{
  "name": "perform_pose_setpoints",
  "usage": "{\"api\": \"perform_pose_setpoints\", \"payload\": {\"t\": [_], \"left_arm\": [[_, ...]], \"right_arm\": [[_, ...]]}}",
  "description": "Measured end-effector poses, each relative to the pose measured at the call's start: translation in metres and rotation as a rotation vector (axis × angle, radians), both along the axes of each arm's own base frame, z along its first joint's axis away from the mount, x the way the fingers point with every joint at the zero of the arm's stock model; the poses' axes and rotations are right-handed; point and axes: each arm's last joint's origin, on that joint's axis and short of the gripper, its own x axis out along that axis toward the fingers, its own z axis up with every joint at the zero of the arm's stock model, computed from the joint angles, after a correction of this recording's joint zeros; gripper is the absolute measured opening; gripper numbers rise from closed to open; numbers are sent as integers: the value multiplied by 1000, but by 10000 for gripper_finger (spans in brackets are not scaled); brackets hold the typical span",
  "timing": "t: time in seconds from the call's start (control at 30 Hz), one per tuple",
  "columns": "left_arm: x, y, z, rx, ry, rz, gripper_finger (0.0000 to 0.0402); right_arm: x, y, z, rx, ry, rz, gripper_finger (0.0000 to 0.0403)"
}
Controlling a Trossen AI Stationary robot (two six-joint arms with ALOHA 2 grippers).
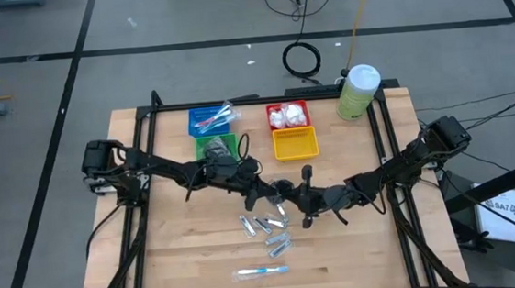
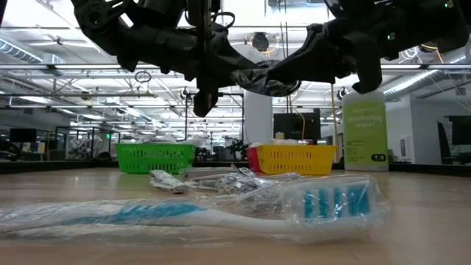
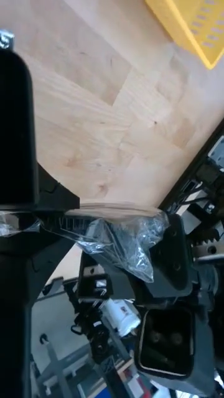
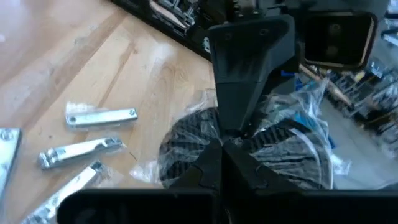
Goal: Pick & Place Travel size toiletries
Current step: Put the black hair brush into the green bin
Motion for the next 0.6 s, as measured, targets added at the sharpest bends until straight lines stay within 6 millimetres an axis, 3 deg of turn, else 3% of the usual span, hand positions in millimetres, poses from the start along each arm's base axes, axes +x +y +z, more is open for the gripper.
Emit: {"api": "perform_pose_setpoints", "payload": {"t": [0.13, 0.3, 0.6], "left_arm": [[-2, 4, 5, 40, -14, 0, 15], [-12, 14, 25, 134, -38, 17, 16], [-56, 24, 55, 427, 168, 222, 13]], "right_arm": [[1, -2, 2, 150, -48, -52, 11], [-4, -4, 15, 304, -104, -72, 61], [-38, -16, 46, 436, -42, -131, 170]]}}
